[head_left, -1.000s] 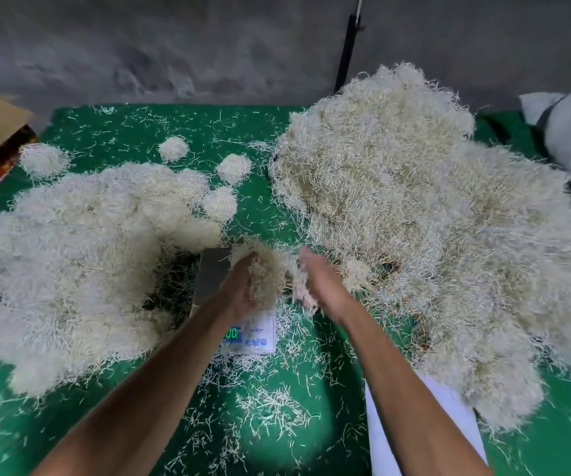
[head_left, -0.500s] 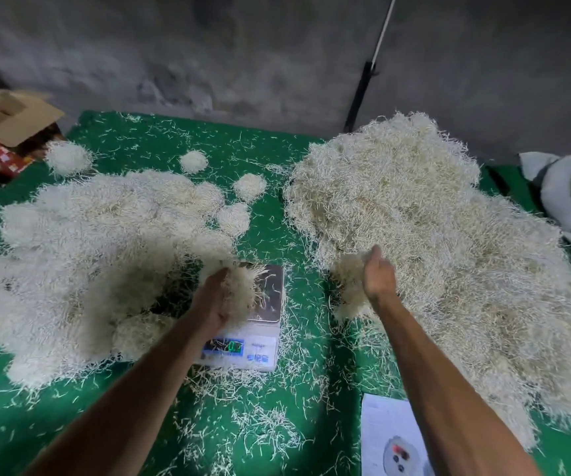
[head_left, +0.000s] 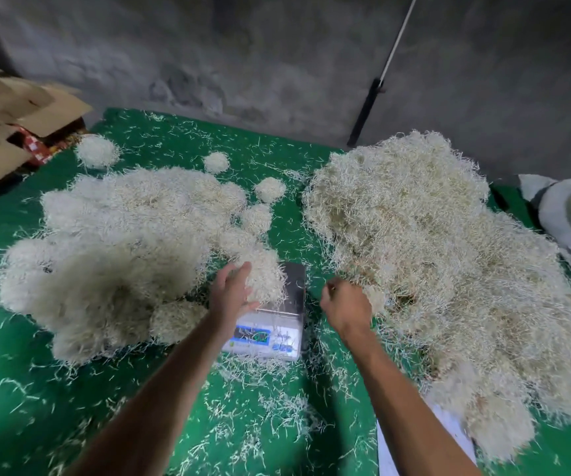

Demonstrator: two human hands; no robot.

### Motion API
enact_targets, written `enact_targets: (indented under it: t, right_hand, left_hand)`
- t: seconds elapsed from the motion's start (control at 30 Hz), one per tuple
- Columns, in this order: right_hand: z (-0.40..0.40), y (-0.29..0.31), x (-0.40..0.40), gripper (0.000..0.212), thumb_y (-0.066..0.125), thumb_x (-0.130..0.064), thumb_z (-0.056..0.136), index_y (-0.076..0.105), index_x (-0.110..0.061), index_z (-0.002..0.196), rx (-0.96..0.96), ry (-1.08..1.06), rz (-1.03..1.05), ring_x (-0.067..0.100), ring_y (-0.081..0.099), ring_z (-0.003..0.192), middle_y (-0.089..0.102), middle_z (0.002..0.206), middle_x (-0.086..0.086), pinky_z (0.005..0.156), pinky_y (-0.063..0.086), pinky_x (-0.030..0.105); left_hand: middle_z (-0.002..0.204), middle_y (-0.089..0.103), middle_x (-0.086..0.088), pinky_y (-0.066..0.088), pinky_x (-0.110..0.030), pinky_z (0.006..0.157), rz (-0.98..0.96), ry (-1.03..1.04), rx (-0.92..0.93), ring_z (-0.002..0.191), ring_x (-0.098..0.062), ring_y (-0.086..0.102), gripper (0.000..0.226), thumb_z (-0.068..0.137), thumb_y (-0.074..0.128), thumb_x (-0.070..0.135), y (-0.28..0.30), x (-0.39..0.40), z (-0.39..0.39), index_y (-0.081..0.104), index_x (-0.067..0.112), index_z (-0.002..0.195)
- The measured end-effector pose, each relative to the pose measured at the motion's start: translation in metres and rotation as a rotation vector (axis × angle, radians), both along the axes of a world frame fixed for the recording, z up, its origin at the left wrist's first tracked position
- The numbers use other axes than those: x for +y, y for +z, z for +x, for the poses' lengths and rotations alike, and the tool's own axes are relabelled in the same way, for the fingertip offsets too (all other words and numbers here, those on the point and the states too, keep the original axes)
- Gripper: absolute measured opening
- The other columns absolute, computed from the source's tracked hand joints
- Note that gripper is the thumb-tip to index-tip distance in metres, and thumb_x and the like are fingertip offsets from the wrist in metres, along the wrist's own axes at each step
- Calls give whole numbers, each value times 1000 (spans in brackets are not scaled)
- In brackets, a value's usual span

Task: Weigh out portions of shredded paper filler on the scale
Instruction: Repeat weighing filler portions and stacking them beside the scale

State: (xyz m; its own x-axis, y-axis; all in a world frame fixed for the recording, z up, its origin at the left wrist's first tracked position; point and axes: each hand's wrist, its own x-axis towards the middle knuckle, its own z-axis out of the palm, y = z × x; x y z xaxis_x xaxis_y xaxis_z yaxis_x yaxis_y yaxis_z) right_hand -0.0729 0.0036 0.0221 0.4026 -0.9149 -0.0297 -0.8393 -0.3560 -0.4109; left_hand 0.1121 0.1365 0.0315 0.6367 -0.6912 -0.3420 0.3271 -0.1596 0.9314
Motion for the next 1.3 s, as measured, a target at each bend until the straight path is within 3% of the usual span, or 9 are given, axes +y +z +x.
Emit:
enact_targets:
  t: [0.13, 0.23, 0.33, 0.4, 0.5, 0.9, 1.1, 1.23, 1.3]
  right_hand:
    - [4, -21, 43, 22, 50, -23, 105, 70, -13, 104, -103, -28, 61, 14, 65, 58, 68, 74, 0, 58, 60, 34]
    - [13, -28, 68, 29, 49, -34, 106, 65, -14, 120, -170, 1, 111, 13, 69, 78, 73, 106, 7, 77, 61, 33]
    - [17, -34, 84, 78, 46, -69, 96, 30, -22, 156, -49, 36, 119, 26, 30, 150, 28, 164, 3, 119, 19, 56]
    - [16, -37, 91, 109, 38, -91, 81, 1, -29, 163, -9, 52, 155, 22, -4, 156, -8, 170, -6, 116, -2, 64]
    - [13, -40, 93, 125, 35, -102, 67, -12, -33, 161, -25, 41, 165, 23, -8, 156, -18, 168, -7, 115, -4, 67]
    - [46, -29, 71, 121, 51, -90, 74, 2, -25, 163, -22, 47, 149, 28, 4, 157, 3, 171, 3, 119, 7, 72]
    - [92, -26, 40, 108, 39, -89, 83, 19, -16, 161, -100, 125, 213, 31, 31, 150, 26, 165, 12, 119, 31, 61]
    - [129, -30, 28, 82, 44, -69, 96, 31, -13, 156, -397, -33, 388, 17, 67, 114, 61, 130, 5, 73, 58, 21]
    - [145, -36, 23, 72, 46, -63, 100, 36, -16, 153, -507, -104, 435, 24, 56, 129, 55, 144, 6, 96, 54, 34]
  left_hand:
    - [147, 49, -14, 62, -38, 73, 7, 36, -24, 117, -28, 61, 54, 101, 53, 50, -11, 33, 8, 49, 20, 146]
    - [155, 44, -14, 50, -56, 99, -22, 8, 254, 134, -33, 50, 75, 94, 42, 71, -18, 50, 13, 42, 22, 151]
    - [158, 40, -11, 28, -68, 113, -91, 28, 506, 143, -33, 40, 83, 92, 27, 81, -21, 63, 18, 38, 27, 154]
    - [162, 35, -8, 18, -73, 113, -114, 25, 584, 148, -34, 31, 90, 87, 24, 87, -22, 71, 21, 34, 31, 156]
    - [167, 22, -5, 9, -79, 110, -146, 6, 629, 153, -35, 19, 98, 80, 25, 94, -25, 77, 22, 26, 36, 159]
    - [169, 10, -4, 6, -85, 104, -135, -13, 713, 154, -36, 11, 106, 73, 30, 97, -26, 69, 42, 18, 38, 160]
    - [169, 4, 8, 24, -82, 104, -1, -92, 305, 154, -31, 11, 95, 75, 26, 98, -32, 33, 58, 9, 51, 157]
    - [168, -4, 15, 39, -73, 103, 54, -152, 146, 149, -22, 19, 71, 91, 24, 83, -46, -1, 73, 3, 56, 153]
    - [169, -1, 12, 42, -67, 106, 97, -139, 112, 146, -23, 27, 60, 103, 31, 64, -55, -17, 78, 1, 56, 154]
